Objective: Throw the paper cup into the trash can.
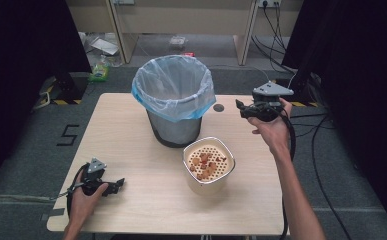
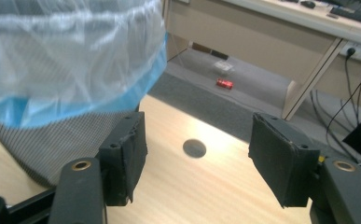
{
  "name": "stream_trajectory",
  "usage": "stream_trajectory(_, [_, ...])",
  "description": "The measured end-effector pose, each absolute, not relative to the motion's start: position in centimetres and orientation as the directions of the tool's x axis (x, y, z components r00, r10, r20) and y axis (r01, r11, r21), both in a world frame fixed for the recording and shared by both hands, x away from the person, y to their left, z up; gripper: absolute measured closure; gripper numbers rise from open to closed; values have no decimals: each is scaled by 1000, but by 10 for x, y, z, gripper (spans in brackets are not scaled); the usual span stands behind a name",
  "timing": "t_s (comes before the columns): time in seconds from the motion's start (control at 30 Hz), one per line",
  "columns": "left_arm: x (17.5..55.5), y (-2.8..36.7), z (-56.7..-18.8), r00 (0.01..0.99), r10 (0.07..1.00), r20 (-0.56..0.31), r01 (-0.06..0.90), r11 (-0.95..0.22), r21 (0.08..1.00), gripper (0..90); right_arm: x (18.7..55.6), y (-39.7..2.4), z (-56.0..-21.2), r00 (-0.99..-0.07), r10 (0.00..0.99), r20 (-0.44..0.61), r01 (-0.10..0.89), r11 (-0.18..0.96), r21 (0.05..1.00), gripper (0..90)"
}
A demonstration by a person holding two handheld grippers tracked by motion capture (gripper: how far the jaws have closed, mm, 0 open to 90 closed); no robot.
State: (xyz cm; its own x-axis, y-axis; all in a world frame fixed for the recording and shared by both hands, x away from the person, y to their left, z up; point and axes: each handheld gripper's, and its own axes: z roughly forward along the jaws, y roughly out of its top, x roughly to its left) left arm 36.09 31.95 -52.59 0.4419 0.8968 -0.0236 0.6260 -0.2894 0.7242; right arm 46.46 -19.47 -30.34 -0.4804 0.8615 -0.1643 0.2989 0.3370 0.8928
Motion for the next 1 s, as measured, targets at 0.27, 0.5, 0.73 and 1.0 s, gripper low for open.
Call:
stream_trajectory(0.27, [361, 320, -526, 443, 896, -23, 625, -291, 724, 0, 453, -209, -336, -465, 873, -149, 346, 334, 877, 359])
stream_trajectory(0.5, [361, 320, -526, 443, 896, -23, 625, -290, 724, 0, 437, -229, -369, -447, 887, -117, 389, 311, 867, 359])
stream_trajectory(0.73, [361, 320, -526, 443, 896, -23, 626, -290, 724, 0, 422, -238, -391, -440, 891, -114, 411, 313, 856, 350])
stream_trajectory(1.0, [361, 320, -526, 442, 897, -23, 625, -290, 725, 0, 404, -242, -429, -440, 895, -77, 458, 297, 838, 307])
